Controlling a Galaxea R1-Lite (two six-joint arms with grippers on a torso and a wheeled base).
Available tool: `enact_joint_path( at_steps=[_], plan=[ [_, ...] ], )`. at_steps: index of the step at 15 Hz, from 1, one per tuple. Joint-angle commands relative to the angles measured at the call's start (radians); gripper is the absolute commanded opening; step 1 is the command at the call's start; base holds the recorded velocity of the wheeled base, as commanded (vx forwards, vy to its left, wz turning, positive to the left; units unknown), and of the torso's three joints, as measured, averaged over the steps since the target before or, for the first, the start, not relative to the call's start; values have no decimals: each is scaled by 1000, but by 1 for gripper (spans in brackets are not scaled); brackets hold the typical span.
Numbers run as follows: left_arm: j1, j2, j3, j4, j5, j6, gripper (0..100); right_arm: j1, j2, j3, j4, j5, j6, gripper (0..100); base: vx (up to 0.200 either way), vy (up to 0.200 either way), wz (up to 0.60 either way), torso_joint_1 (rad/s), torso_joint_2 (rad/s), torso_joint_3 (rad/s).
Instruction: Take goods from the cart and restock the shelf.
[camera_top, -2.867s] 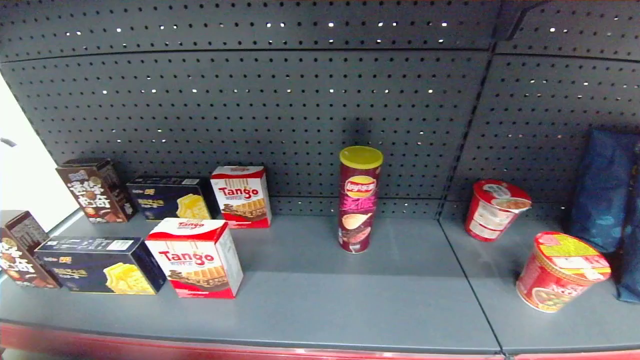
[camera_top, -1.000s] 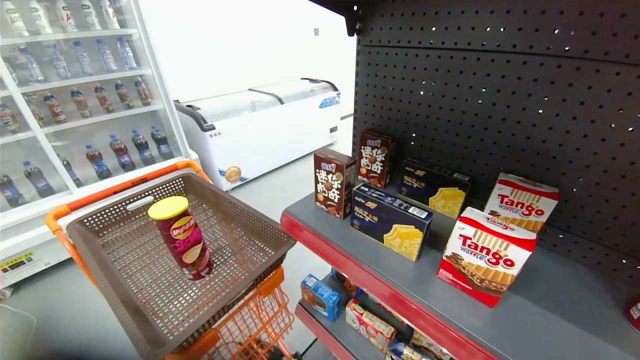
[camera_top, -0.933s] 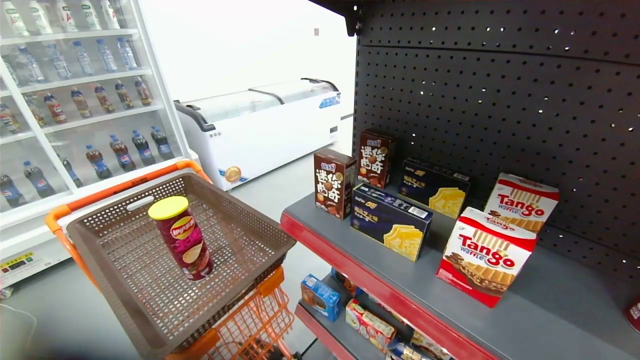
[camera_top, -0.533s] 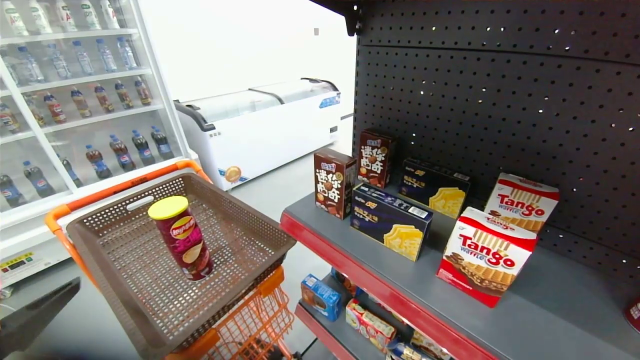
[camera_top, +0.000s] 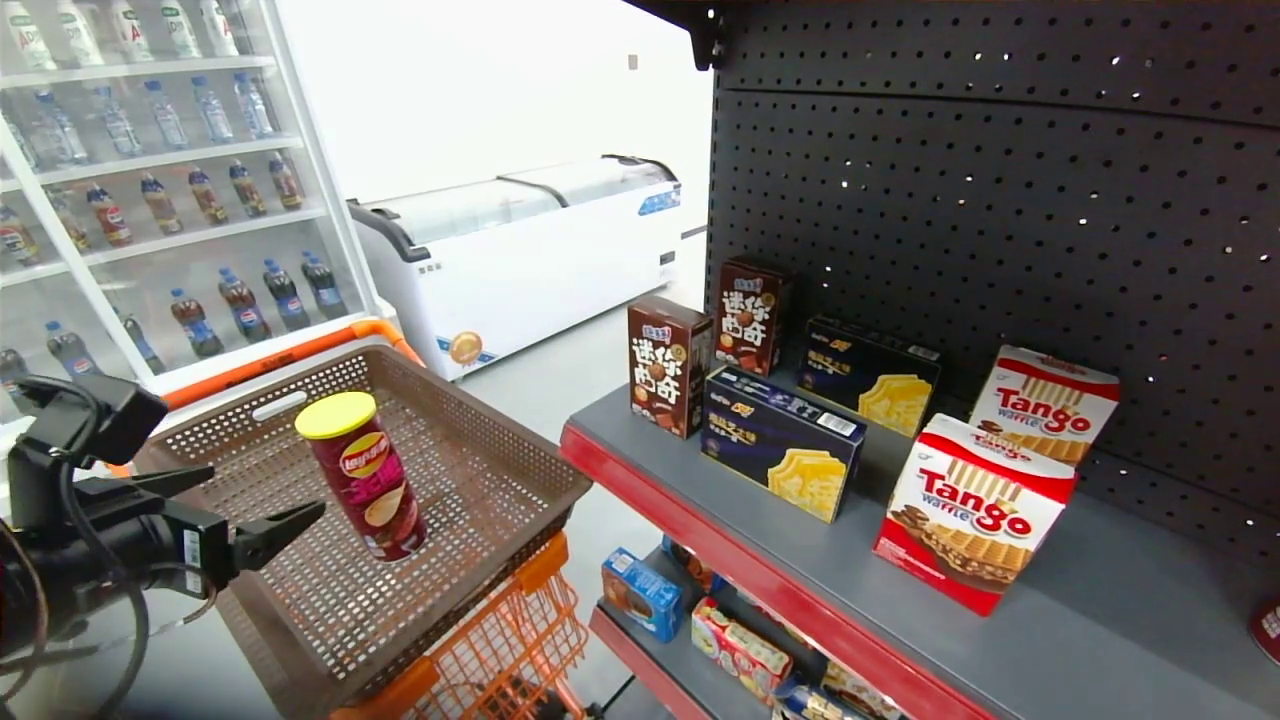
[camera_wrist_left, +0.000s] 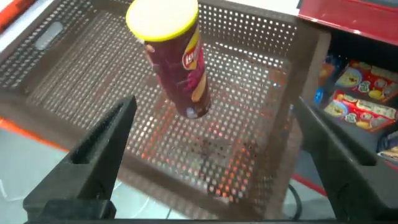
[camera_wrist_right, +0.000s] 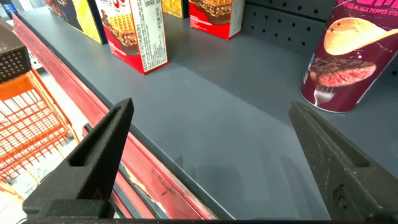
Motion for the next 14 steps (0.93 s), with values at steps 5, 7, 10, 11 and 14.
enact_joint_path(
  at_steps=[5,7,10,11,14],
  plan=[
    [93,422,19,-356,-140,1,100,0,0,0,0,1,0,100,0,0,0,0,0,0],
    [94,488,-4,-403,-189,-5,100,0,0,0,0,0,0,100,0,0,0,0,0,0],
    [91,556,-71,-422,-186,-2,100,0,0,0,0,0,0,100,0,0,0,0,0,0],
    [91,577,-99,-422,-186,-2,100,0,0,0,0,0,0,100,0,0,0,0,0,0],
    [90,666,-208,-425,-185,1,100,0,0,0,0,1,0,100,0,0,0,0,0,0]
  ],
)
